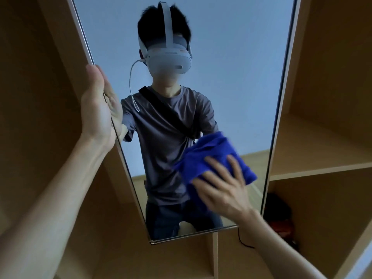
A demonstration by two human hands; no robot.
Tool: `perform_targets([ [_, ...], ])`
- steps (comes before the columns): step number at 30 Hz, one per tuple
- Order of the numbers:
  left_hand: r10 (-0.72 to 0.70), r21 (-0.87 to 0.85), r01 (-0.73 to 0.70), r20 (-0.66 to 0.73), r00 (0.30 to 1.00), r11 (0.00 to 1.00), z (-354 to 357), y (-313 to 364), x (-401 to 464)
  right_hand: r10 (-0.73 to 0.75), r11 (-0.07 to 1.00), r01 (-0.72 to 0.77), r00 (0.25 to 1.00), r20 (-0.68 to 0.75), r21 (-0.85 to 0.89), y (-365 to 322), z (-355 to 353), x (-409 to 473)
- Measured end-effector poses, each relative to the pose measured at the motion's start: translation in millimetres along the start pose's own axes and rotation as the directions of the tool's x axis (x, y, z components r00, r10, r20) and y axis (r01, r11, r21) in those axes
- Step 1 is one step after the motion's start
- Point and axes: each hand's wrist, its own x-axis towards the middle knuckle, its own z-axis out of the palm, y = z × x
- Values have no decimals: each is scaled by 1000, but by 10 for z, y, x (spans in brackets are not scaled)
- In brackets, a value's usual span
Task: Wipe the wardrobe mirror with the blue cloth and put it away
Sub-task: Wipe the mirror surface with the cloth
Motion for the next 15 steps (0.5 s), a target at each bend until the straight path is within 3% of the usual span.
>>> perform_targets([
  [4,-15,18,15,23,1000,1000,-95,-16,-98,193,972,-205,974,-115,-111,506,-235,-156],
  [9,29,107,-38,85,996,993,-315,-236,-258,326,940,-342,908,-263,-13,429,-125,-144],
  [12,53,110,-61,76,996,992,-325,-298,-334,324,943,-332,907,-268,13,53,72,-89],
  [15,86,109,-89,40,996,990,-302,-326,-360,236,972,-234,950,-207,34,-413,240,-89],
])
